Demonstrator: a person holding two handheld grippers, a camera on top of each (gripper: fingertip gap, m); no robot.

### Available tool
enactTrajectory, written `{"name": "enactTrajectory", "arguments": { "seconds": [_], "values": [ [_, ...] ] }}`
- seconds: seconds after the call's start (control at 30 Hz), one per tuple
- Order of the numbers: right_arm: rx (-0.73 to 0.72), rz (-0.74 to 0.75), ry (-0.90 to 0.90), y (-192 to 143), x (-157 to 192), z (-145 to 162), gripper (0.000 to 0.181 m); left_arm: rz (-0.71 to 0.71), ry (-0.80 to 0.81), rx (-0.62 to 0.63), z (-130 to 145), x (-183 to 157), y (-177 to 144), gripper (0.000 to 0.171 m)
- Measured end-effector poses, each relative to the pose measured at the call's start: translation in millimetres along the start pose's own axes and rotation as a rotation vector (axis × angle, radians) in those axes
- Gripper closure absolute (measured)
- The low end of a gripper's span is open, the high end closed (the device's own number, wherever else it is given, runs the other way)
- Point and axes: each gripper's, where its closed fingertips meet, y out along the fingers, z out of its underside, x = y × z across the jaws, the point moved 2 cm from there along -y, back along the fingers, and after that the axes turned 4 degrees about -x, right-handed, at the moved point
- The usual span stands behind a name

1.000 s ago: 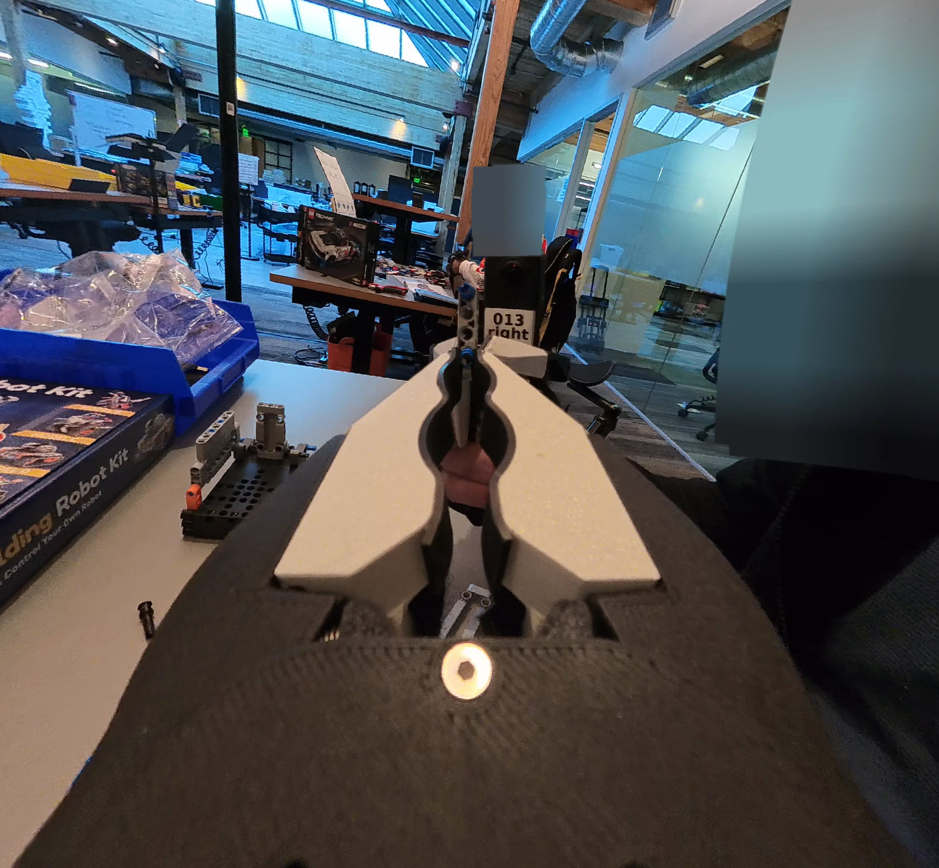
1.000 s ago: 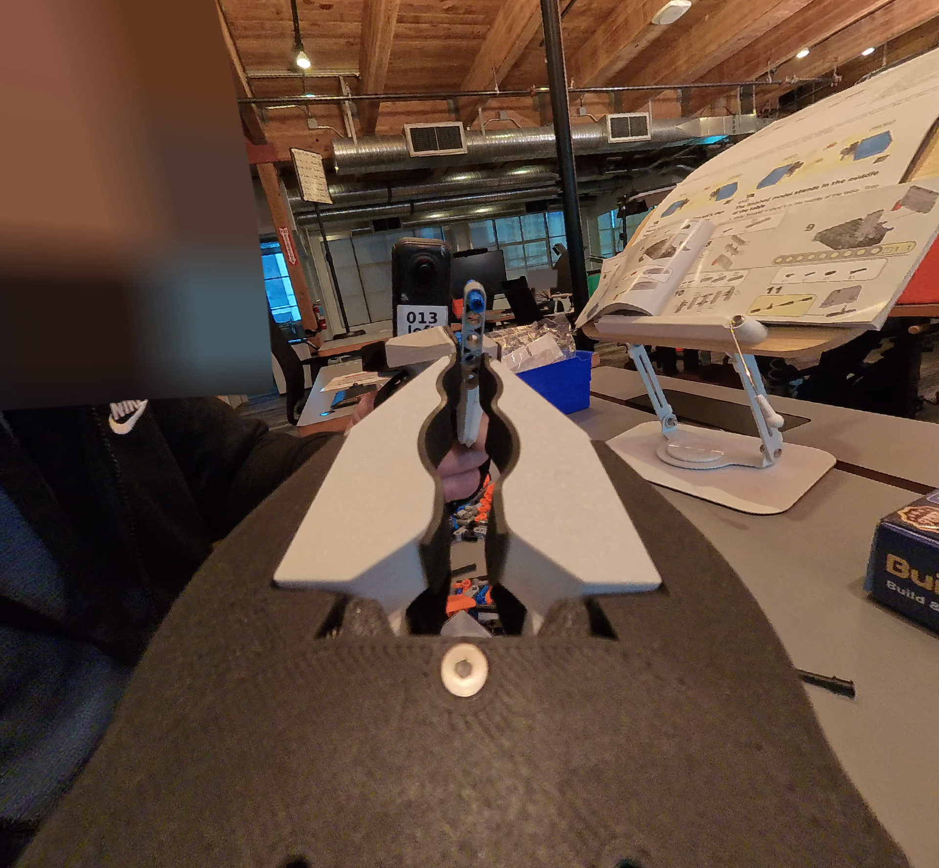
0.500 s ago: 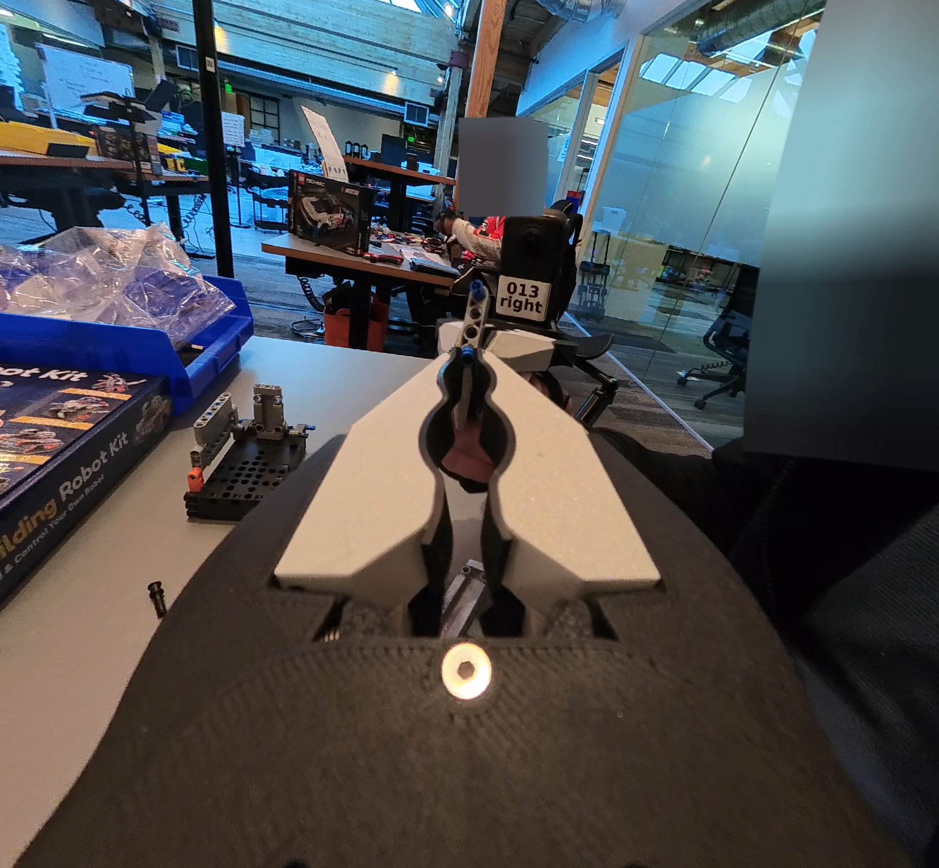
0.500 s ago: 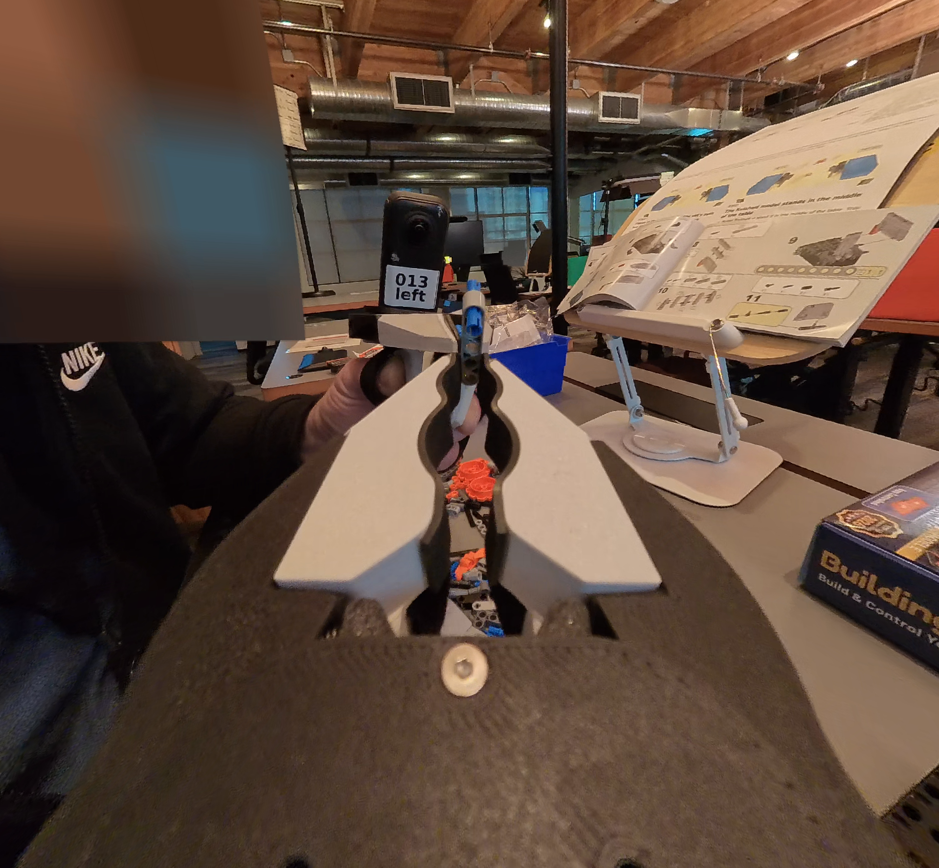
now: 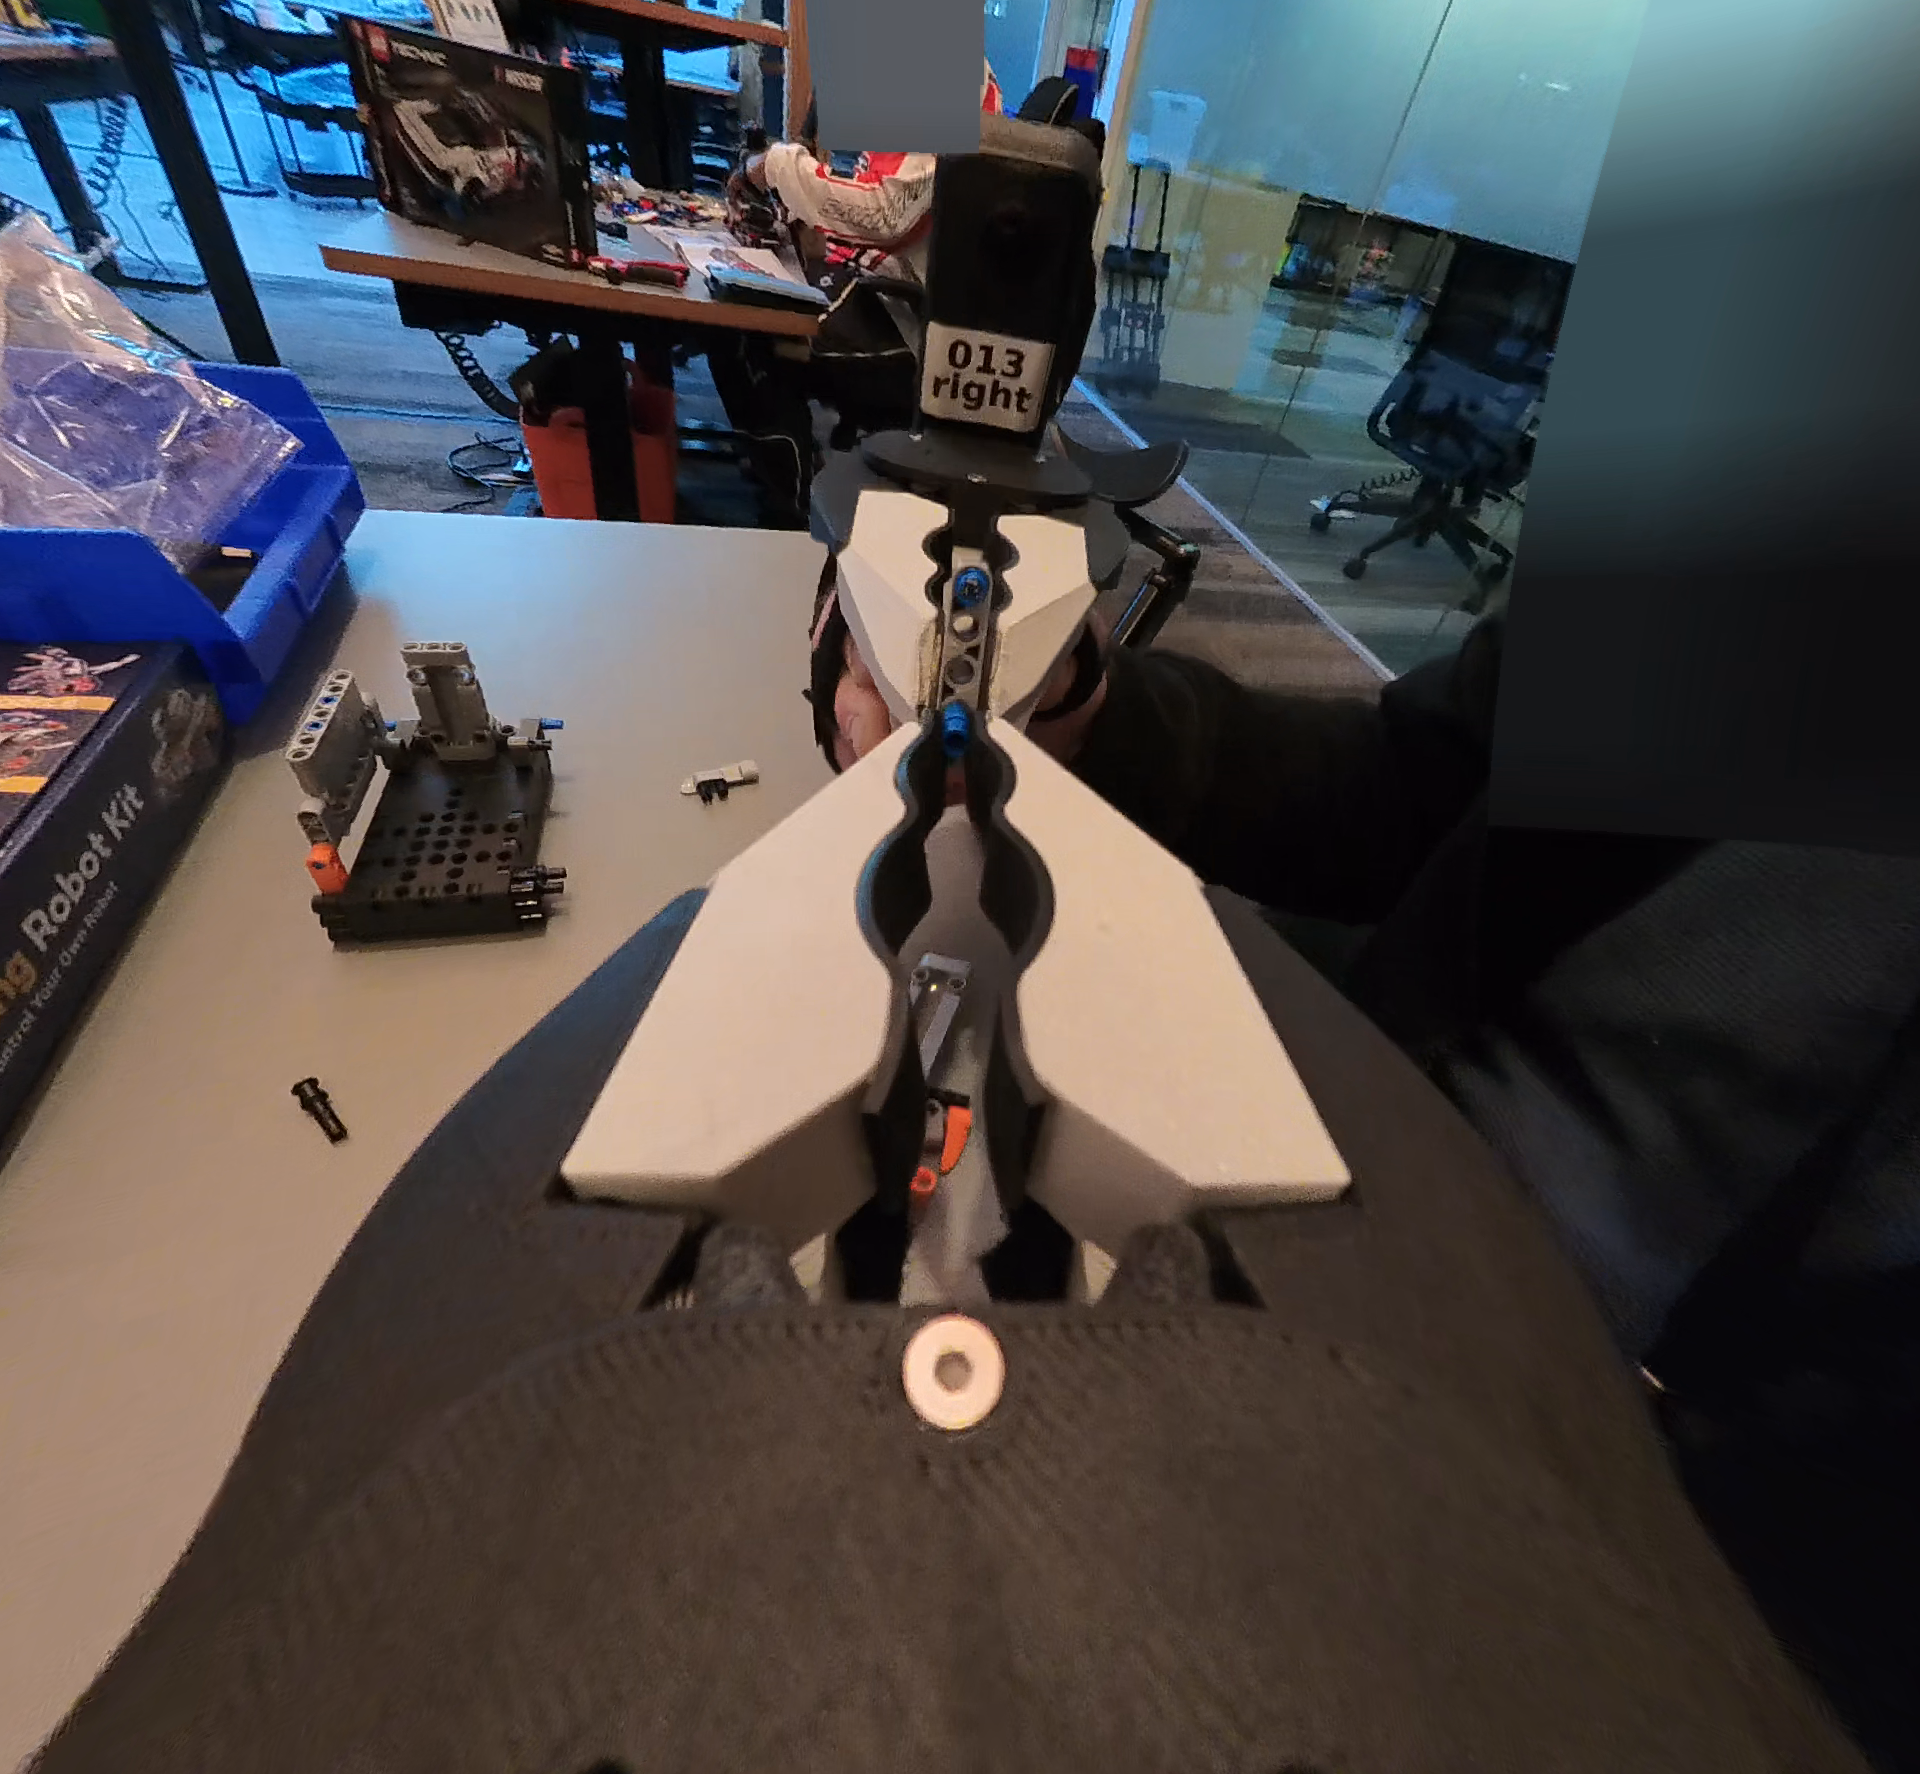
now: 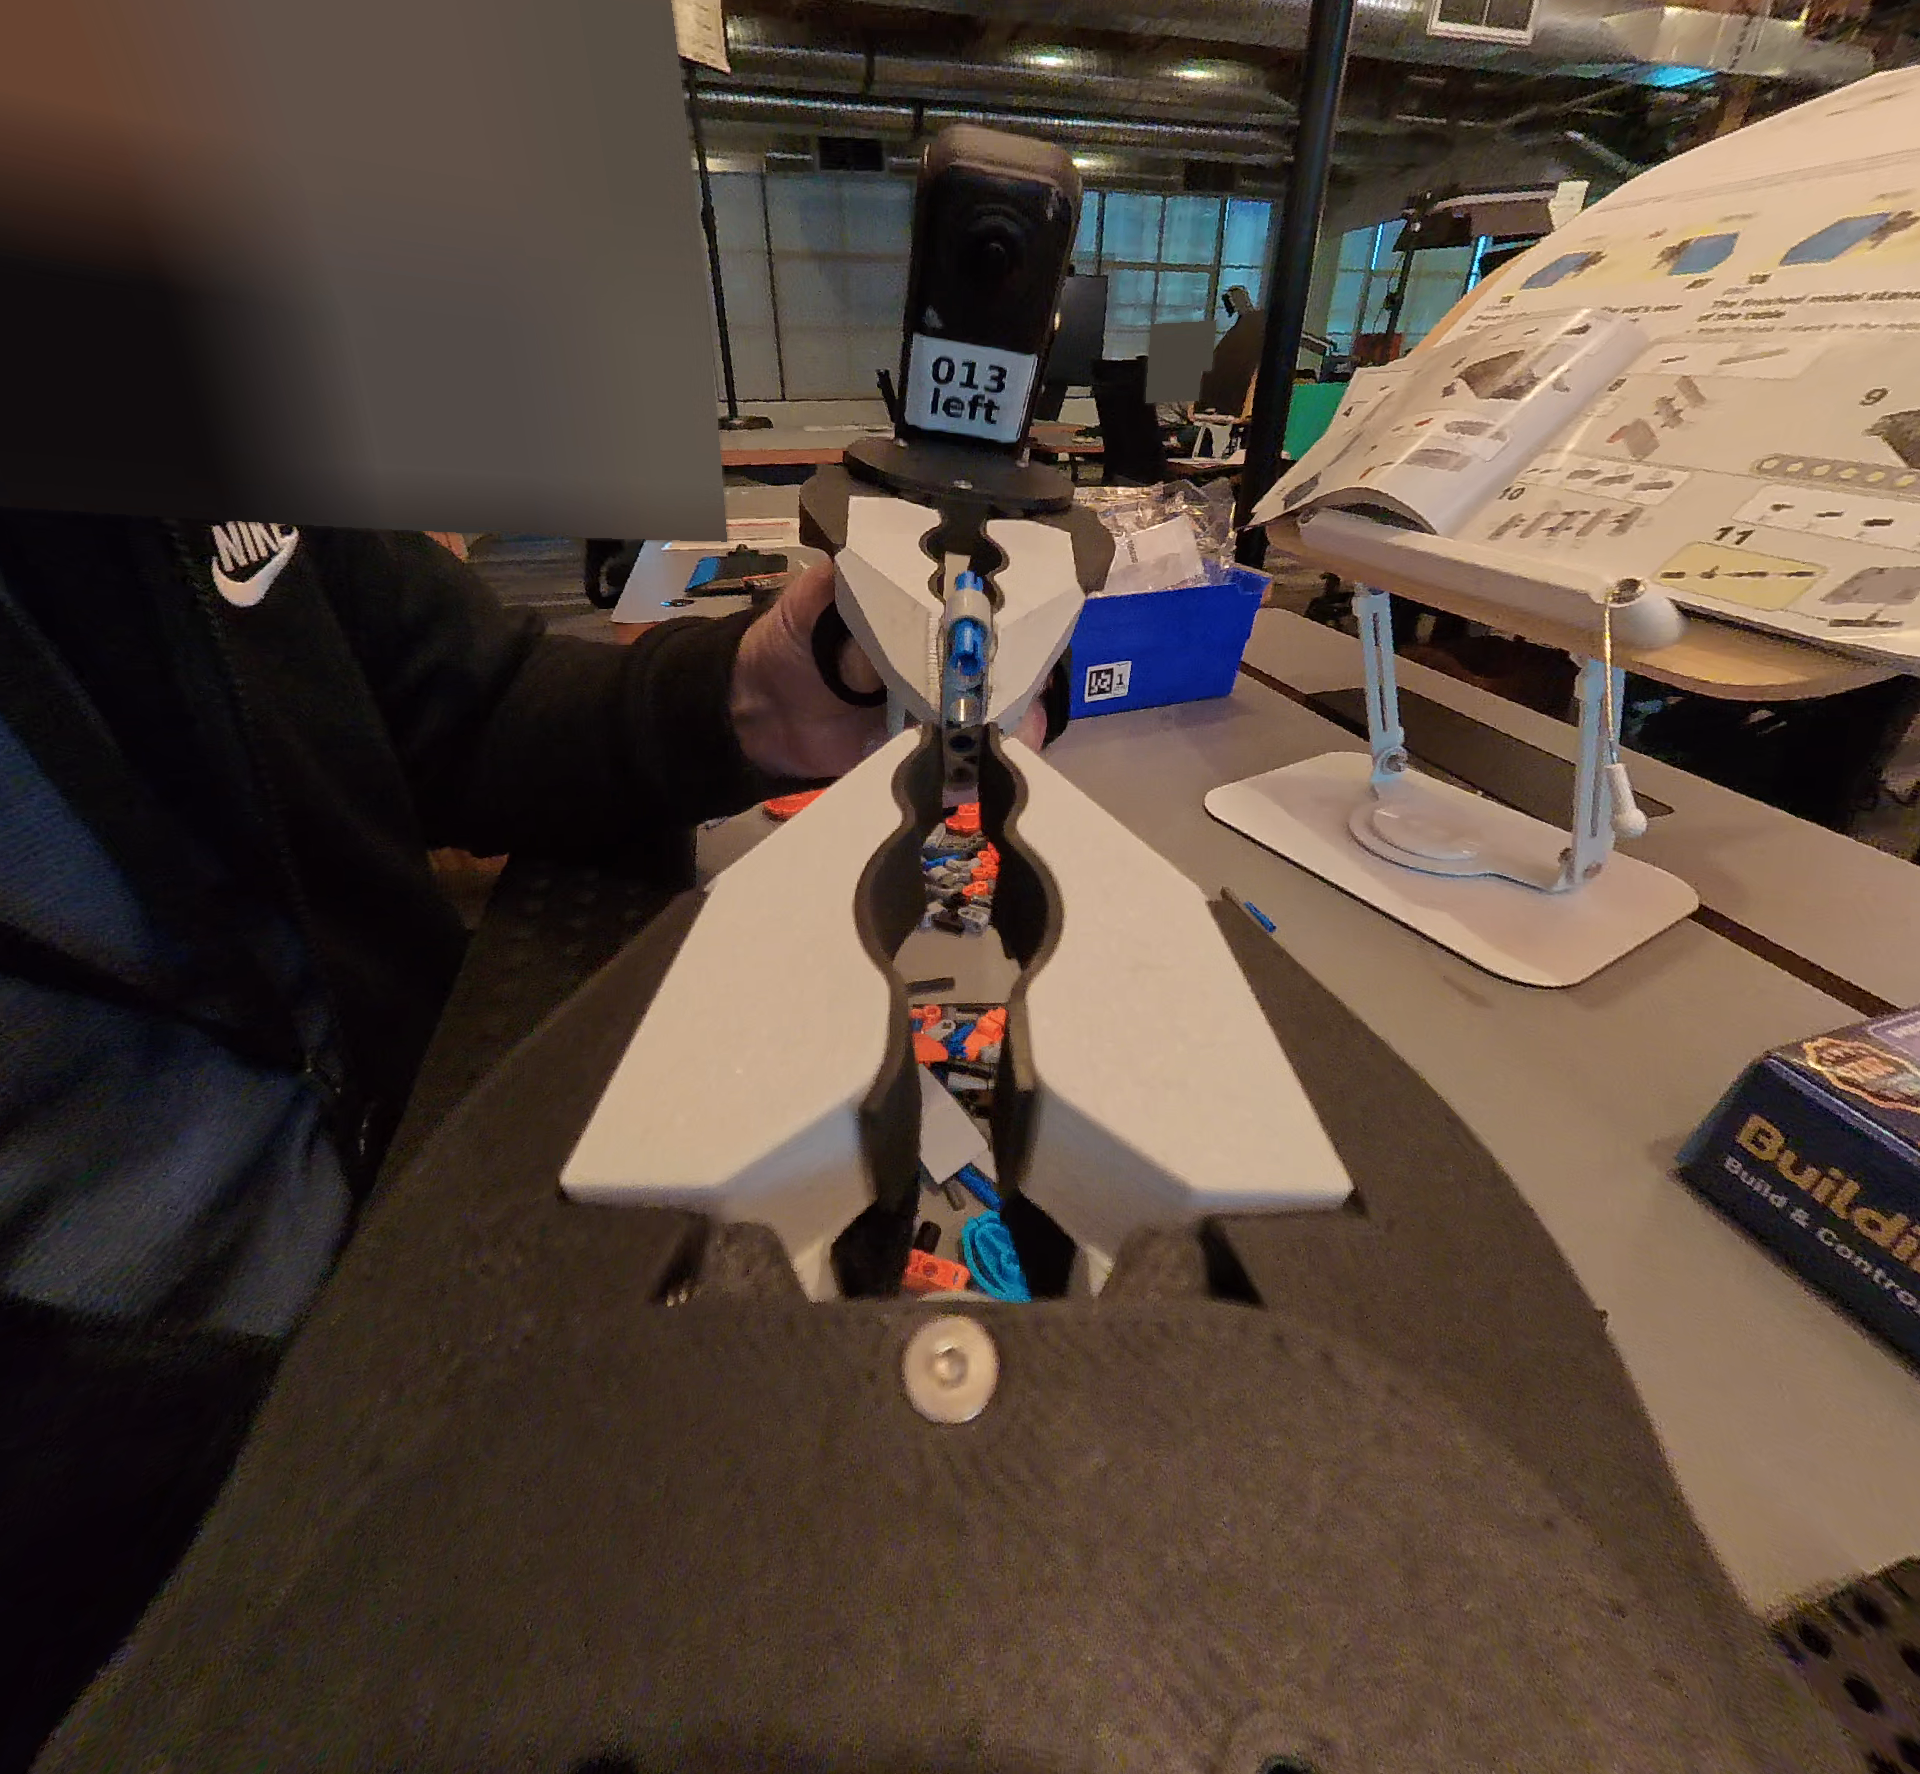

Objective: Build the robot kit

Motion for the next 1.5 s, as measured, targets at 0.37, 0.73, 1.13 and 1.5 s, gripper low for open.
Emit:
{"name": "enactTrajectory", "arguments": {
  "seconds": [0.37,0.73,1.13,1.5],
  "values": [
    [0.036,-0.001,0.062,1.5,-5.7,9.6,0.177,0.017,-0.044,0.036,8.4,6.6,-4.7,0.170],
    [0.023,-0.023,0.090,-1.3,-3.9,9.5,0.177,0.013,0.003,0.037,7.4,4.4,-7.5,0.170],
    [0.153,-0.026,0.057,0.2,-1.0,25.8,0.178,-0.008,0.043,0.139,25.6,4.3,-1.3,0.171],
    [0.154,-0.005,0.084,1.1,-5.1,30.6,0.177,0.012,-0.024,0.144,30.1,9.1,-3.6,0.170]
  ]
}}
